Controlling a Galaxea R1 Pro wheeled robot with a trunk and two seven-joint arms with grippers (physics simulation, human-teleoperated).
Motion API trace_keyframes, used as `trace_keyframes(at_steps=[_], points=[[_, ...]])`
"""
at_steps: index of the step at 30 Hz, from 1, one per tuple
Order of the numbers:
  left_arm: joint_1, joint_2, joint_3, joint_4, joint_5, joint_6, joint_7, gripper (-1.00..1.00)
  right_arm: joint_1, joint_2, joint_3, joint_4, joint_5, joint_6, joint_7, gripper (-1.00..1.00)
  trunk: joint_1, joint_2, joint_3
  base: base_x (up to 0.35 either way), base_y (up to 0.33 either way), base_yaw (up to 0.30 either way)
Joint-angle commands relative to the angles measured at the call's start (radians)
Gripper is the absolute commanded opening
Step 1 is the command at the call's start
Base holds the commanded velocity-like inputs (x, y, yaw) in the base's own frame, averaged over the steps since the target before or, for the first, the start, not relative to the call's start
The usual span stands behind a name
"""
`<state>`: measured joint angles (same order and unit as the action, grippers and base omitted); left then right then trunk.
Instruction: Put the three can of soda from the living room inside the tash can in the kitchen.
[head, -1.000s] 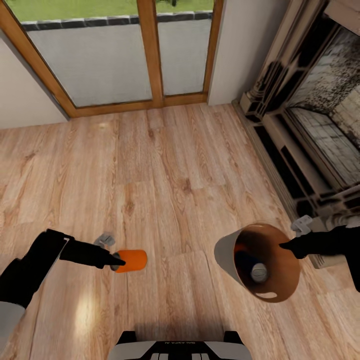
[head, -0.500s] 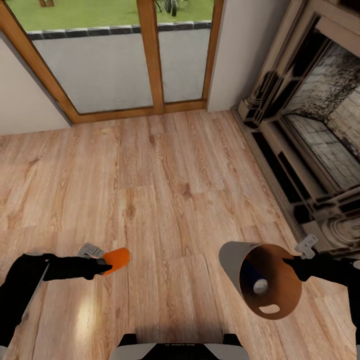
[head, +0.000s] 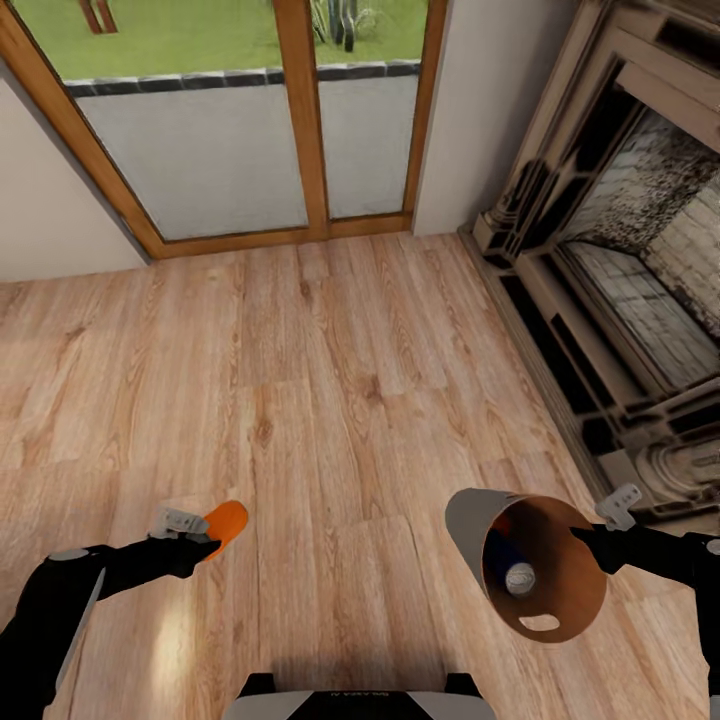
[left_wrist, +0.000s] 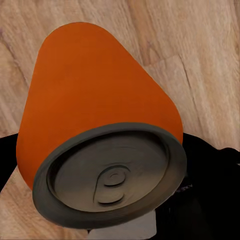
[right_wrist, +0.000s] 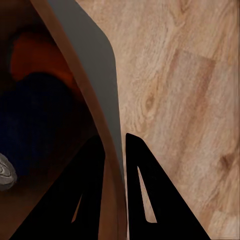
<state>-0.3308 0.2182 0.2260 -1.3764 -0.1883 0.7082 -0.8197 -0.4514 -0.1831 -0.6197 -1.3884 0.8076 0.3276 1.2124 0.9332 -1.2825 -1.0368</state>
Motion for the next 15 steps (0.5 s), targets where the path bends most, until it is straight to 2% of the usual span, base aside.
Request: trace_keyframes(at_steps=[1,6,8,10,13,15], points=[[0.002,-0.006,0.000,0.000,-0.001,-0.008,0.010,-1.00,0.000,0.004,0.000,0.007,-0.005,0.005,-0.012,-1.00,-0.004,0.007,0.005,0.000,0.000,0.000],[0.006,-0.015,0.002,0.005,0.000,-0.022,0.026,-1.00,0.000,0.013,0.000,0.041,-0.005,-0.016,-0.039,-1.00,-0.023,0.042,0.029,0.000,0.000,0.000],[0.008,-0.018,0.002,0.008,0.001,-0.040,0.029,-1.00,0.000,0.014,-0.001,0.085,-0.004,-0.070,-0.044,-1.00,-0.031,0.056,0.038,0.000,0.000,0.000],[0.008,-0.023,0.003,0.009,0.000,-0.048,0.030,-1.00,0.000,0.014,-0.003,0.108,-0.005,-0.086,-0.046,-1.00,-0.038,0.070,0.047,0.000,0.000,0.000],[0.009,-0.039,0.004,0.010,0.001,-0.059,0.037,-1.00,0.000,0.016,-0.043,0.173,-0.004,-0.154,-0.056,-1.00,-0.050,0.091,0.062,0.000,0.000,0.004],[0.032,-0.044,0.007,0.005,0.003,-0.063,0.049,-1.00,0.000,0.034,-0.069,0.216,-0.003,-0.193,-0.112,-1.00,-0.058,0.105,0.070,0.000,0.000,0.006]])
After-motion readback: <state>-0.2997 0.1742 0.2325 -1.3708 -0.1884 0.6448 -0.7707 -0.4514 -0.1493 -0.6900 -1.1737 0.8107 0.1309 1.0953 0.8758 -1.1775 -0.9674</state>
